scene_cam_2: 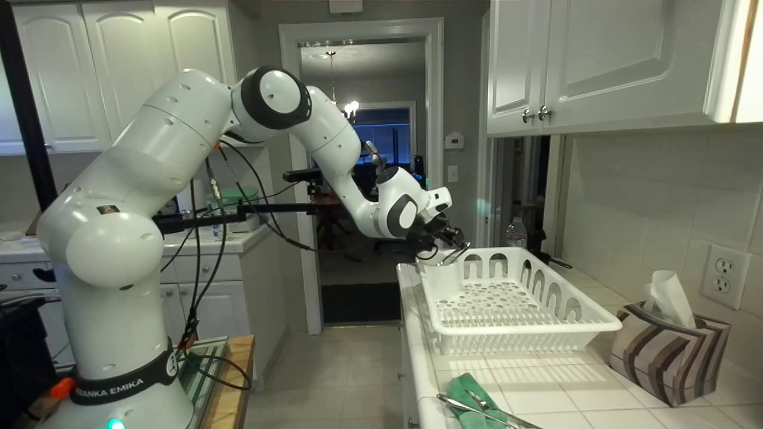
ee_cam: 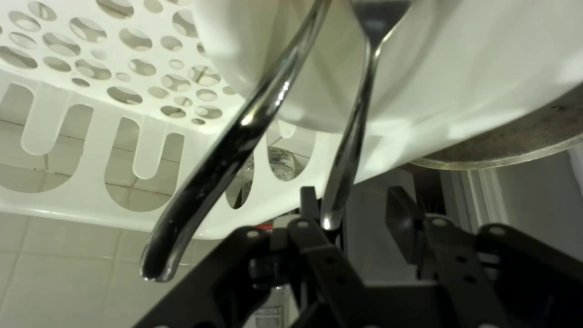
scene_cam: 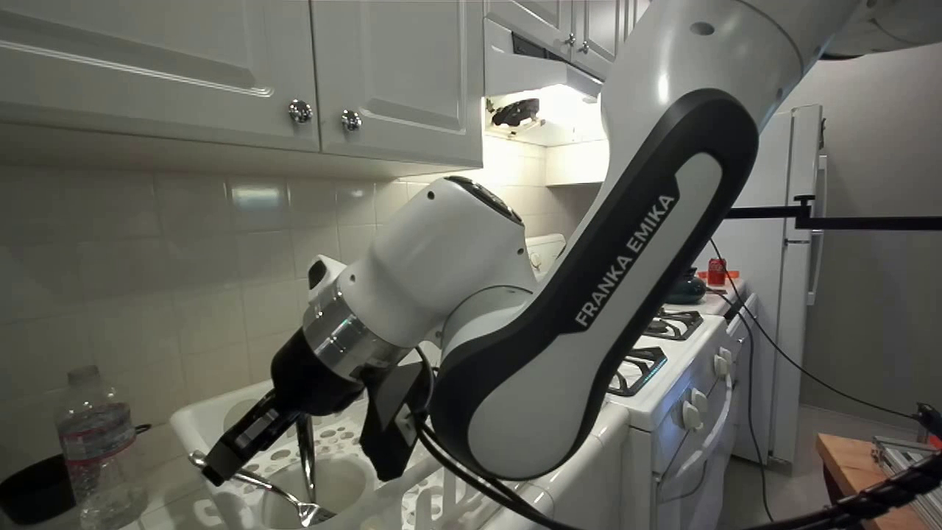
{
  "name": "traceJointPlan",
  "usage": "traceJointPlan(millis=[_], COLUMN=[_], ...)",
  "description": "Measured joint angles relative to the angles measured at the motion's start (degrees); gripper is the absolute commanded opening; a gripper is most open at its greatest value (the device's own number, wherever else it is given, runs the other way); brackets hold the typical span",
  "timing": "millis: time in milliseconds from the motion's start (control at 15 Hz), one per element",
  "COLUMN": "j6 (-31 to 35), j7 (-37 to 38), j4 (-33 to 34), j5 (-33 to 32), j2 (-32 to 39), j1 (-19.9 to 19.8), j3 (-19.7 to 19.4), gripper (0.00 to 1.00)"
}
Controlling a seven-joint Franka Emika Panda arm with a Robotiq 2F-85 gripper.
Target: Place one silver fork on the dishrack.
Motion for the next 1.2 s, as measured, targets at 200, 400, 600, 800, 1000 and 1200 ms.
traceJointPlan(millis=[200,400,600,800,1000,1200], j6=[0.00,-0.03,-0.05,-1.33,-3.99,-6.46], j7=[-0.31,-0.48,-1.45,-4.87,-7.39,-8.78], j4=[-0.24,-0.29,-0.28,0.46,2.61,4.88], j5=[0.00,0.00,0.14,0.18,0.17,0.06], j2=[0.00,-0.01,-0.08,-0.43,-0.49,-0.49], j1=[-0.01,-0.08,-0.75,-3.99,-6.78,-7.76], j3=[0.05,0.19,1.29,5.62,8.73,8.86], gripper=[0.96,1.00,1.00,1.00,1.00,1.00])
